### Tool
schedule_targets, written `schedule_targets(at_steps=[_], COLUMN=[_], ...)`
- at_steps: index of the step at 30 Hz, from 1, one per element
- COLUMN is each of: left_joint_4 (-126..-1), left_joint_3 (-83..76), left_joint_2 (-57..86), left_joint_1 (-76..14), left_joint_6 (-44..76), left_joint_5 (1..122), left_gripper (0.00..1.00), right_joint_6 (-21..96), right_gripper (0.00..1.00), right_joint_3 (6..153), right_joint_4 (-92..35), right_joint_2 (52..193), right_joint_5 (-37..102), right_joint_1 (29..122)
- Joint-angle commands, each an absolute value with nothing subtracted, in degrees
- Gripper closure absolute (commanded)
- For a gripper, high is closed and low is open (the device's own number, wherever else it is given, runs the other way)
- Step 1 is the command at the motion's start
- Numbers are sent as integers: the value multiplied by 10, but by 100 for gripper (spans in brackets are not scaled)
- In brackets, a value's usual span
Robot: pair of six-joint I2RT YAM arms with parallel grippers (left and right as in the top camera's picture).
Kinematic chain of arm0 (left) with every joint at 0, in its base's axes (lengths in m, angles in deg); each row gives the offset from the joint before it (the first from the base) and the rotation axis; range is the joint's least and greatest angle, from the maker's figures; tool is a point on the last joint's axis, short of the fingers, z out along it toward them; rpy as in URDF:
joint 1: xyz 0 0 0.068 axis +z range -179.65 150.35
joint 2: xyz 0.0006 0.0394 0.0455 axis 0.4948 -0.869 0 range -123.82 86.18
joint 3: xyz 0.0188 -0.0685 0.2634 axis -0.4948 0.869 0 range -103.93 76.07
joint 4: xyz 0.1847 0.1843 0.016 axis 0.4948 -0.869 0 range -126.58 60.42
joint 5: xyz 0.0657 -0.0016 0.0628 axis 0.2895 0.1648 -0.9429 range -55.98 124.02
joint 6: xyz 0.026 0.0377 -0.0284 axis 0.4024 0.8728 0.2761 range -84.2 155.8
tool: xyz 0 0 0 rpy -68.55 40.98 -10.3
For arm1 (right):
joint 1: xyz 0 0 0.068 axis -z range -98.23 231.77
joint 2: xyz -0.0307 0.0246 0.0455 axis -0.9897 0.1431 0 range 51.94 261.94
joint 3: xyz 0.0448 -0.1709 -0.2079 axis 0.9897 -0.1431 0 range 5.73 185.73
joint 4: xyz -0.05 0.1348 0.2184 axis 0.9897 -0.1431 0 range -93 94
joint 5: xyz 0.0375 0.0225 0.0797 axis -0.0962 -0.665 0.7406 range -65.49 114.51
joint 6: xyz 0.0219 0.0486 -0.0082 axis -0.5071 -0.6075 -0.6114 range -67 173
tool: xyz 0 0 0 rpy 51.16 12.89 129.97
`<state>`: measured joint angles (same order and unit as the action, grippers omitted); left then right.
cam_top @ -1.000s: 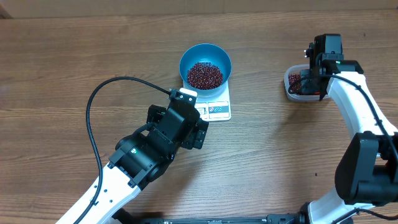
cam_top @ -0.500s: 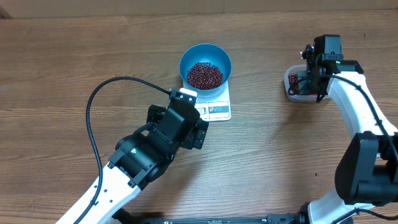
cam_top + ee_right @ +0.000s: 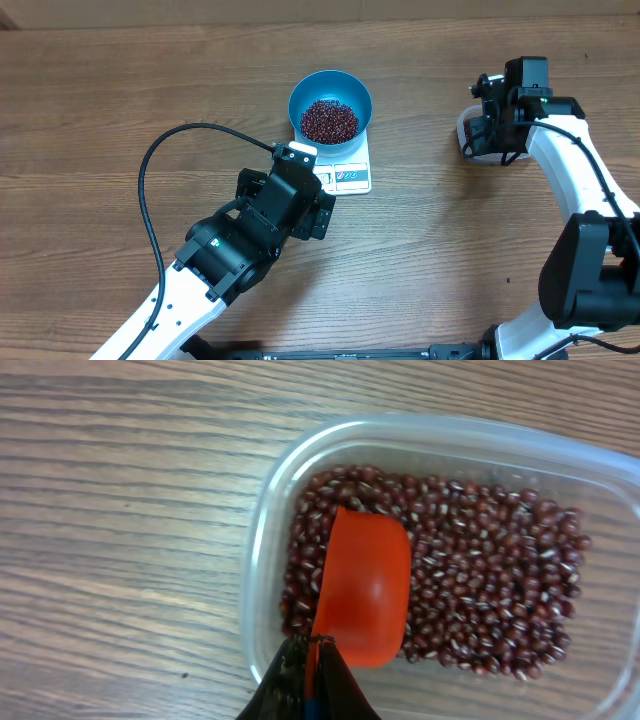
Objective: Scoop item into bowl and weigh 150g on scale
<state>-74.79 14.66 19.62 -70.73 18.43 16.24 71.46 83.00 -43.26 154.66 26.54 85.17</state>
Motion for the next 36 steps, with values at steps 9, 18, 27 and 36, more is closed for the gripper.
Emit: schedule_targets(at_steps=[9,18,27,36], left_joint_4=[-748,-748,-748,-748], left_joint_3=[149,149,149,149], left_joint_2=[194,194,194,194], left_joint_1=[-702,-702,-702,-702], left_joint_6=[189,189,189,189], left_joint_5=[160,160,160,160], left_gripper=[1,1,1,0], right_joint_6=[730,730,730,726], right_gripper=[96,96,96,96], right_joint_3=[829,829,829,829], right_joint_4=[-450,-449,-439,-429], right_joint_2=[1549,1549,1549,1549], right_joint_5=[312,378,392,392], right_joint_1=[854,854,854,869])
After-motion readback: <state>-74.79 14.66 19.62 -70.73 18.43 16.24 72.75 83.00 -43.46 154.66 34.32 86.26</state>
